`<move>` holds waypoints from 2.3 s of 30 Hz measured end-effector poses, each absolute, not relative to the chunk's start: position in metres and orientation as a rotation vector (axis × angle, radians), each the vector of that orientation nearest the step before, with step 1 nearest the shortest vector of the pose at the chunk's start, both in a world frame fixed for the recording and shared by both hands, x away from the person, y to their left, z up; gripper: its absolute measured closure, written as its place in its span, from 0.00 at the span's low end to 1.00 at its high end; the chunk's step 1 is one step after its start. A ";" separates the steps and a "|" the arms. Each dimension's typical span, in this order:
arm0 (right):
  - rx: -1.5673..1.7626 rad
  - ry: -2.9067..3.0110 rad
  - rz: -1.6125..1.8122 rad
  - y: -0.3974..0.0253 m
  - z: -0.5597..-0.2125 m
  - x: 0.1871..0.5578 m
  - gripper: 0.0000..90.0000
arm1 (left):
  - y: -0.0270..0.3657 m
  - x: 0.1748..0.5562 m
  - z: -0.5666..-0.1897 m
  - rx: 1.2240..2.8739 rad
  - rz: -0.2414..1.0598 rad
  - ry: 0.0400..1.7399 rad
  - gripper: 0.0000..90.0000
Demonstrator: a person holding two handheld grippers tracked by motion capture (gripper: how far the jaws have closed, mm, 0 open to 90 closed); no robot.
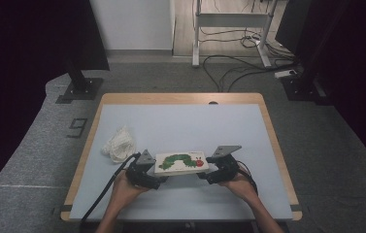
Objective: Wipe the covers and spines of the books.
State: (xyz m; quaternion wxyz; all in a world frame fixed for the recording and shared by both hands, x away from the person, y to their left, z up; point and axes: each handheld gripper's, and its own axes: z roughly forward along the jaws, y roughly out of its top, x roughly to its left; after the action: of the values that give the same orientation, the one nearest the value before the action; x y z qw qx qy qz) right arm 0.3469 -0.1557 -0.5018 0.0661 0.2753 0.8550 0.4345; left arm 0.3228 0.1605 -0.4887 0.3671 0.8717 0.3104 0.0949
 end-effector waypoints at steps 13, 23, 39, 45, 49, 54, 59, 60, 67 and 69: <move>0.834 2.567 1.300 -0.157 -0.511 0.337 0.26 | 0.162 0.316 -0.501 2.225 0.230 0.826 0.19; 0.813 2.558 1.273 -0.156 -0.518 0.330 0.26 | 0.164 0.309 -0.510 2.226 0.238 0.820 0.21; 0.775 2.571 1.223 -0.154 -0.532 0.322 0.27 | 0.163 0.304 -0.522 2.276 0.247 0.800 0.23; 0.746 2.587 1.240 -0.155 -0.532 0.320 0.29 | 0.170 0.300 -0.522 2.260 0.223 0.783 0.27; 0.727 2.593 1.249 -0.155 -0.531 0.318 0.30 | 0.175 0.299 -0.521 2.262 0.217 0.778 0.35; 0.721 2.582 1.179 -0.151 -0.531 0.317 0.33 | 0.174 0.295 -0.521 2.279 0.234 0.750 0.42; 0.732 2.580 1.175 -0.150 -0.531 0.317 0.33 | 0.174 0.297 -0.521 2.287 0.247 0.744 0.44; 0.732 2.573 1.174 -0.150 -0.531 0.318 0.34 | 0.174 0.298 -0.521 2.287 0.253 0.742 0.44; 0.766 2.551 1.168 -0.148 -0.532 0.324 0.34 | 0.174 0.308 -0.520 2.288 0.274 0.743 0.48; 0.776 2.543 1.164 -0.147 -0.532 0.326 0.35 | 0.173 0.312 -0.520 2.295 0.284 0.741 0.49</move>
State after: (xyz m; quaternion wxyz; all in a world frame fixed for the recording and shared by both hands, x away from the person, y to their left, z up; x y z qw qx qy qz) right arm 0.3265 -0.1473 -0.5317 0.1191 0.2654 0.8700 0.3981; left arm 0.3122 0.1734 -0.5195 0.3490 0.8857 0.2860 0.1096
